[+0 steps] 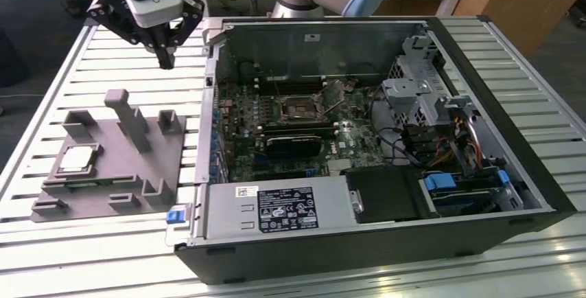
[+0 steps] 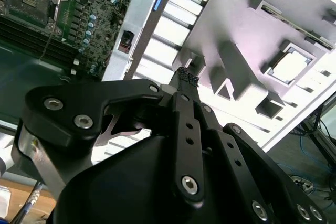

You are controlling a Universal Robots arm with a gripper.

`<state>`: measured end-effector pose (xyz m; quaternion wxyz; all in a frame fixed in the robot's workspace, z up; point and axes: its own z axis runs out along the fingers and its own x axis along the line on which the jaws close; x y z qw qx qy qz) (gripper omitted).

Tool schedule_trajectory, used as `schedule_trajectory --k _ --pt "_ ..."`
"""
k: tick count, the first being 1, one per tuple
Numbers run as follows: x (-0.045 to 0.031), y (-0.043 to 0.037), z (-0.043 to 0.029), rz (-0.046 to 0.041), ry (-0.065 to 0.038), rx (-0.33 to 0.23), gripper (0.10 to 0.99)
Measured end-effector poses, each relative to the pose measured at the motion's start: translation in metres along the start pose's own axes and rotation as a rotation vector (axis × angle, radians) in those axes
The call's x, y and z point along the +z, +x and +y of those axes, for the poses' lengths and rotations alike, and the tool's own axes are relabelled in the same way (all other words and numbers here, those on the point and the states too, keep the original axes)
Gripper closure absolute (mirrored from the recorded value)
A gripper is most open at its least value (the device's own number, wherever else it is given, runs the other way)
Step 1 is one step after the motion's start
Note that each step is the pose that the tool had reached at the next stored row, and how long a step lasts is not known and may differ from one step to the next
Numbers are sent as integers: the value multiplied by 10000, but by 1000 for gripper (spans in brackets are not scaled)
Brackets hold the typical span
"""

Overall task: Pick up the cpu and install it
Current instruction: 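Reach for the cpu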

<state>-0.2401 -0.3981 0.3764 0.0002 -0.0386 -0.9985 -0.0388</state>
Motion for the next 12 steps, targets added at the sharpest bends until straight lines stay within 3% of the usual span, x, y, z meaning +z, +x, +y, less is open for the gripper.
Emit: schedule_trajectory --k 12 --pt "11 146 -12 64 5 5 980"
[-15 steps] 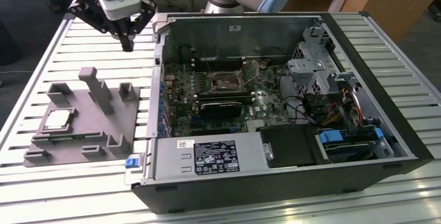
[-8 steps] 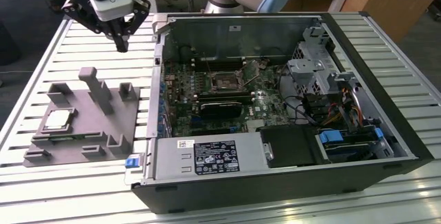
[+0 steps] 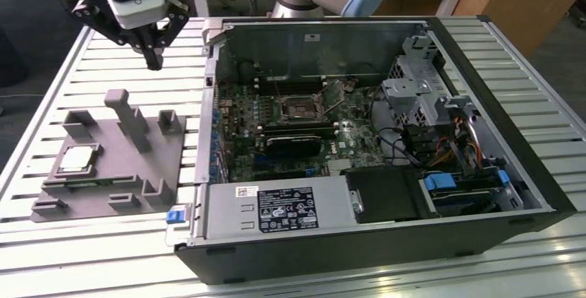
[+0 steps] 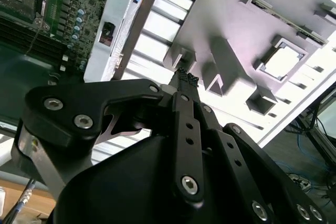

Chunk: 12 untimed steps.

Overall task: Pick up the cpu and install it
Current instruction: 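Reach for the cpu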

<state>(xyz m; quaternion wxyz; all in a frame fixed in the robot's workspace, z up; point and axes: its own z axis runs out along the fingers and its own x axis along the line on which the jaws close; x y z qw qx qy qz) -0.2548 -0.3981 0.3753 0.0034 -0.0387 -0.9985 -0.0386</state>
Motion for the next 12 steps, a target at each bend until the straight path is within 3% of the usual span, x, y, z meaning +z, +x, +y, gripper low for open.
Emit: schedule_trajectory --k 12 --pt "12 119 -10 49 3 4 980"
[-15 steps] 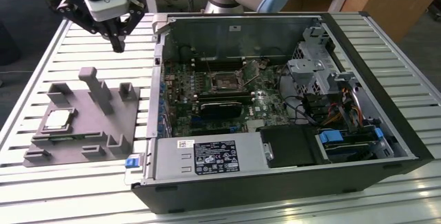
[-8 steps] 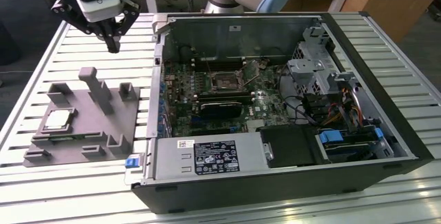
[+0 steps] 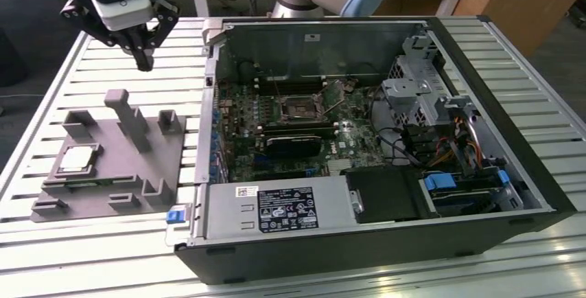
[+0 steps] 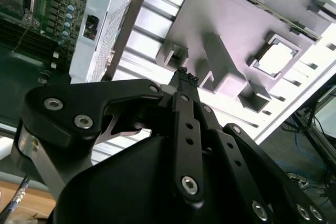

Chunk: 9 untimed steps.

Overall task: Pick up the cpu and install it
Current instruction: 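Reach for the cpu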

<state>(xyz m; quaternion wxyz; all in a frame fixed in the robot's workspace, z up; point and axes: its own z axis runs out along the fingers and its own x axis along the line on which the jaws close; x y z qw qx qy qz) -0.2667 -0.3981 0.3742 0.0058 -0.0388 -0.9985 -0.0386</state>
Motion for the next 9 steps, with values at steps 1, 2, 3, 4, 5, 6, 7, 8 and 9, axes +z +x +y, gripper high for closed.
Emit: schedule_trajectory --k 1,2,3,4,5,6,7,8,9 --pt "1 10 -1 4 1 0 980" --pt "2 19 -2 7 1 0 980" --pt "3 30 -3 9 1 0 980" --pt "4 41 -3 12 1 1 980" --pt "5 52 -4 15 1 1 980" --pt "6 63 -5 18 2 1 980" --pt "7 73 -6 20 2 1 980" --pt "8 84 -7 23 2 2 980" --pt "9 94 -8 26 2 2 980"
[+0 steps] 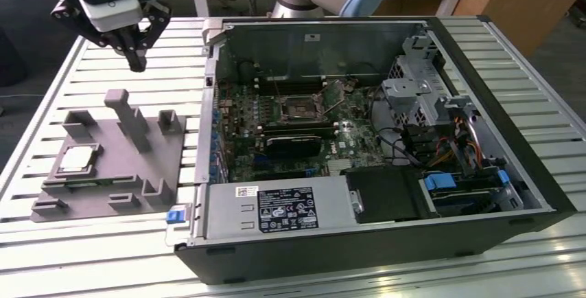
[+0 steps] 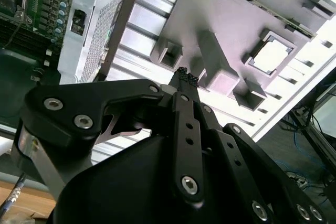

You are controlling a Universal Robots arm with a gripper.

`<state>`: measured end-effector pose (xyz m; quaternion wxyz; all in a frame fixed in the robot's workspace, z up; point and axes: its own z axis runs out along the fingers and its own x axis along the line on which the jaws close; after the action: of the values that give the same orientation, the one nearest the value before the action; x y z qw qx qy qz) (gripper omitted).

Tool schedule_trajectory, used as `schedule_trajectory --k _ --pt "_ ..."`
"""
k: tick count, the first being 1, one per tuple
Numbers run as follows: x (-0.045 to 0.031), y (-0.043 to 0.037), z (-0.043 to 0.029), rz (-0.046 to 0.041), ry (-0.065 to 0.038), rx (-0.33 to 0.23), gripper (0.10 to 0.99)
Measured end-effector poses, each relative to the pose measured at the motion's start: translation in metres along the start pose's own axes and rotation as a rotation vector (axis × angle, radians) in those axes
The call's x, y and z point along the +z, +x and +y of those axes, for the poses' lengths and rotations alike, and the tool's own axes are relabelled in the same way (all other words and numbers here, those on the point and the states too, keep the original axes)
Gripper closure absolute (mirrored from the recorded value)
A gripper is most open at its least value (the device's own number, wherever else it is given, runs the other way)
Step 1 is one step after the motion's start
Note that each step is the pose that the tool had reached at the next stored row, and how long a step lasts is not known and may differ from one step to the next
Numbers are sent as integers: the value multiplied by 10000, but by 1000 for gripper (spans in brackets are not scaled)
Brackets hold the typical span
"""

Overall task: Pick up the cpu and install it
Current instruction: 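Reach for the cpu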

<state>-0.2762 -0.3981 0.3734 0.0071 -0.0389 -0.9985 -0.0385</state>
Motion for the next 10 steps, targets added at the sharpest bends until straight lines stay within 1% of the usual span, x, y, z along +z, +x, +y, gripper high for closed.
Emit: schedule_trajectory --k 10 --pt "10 104 -9 28 2 2 980"
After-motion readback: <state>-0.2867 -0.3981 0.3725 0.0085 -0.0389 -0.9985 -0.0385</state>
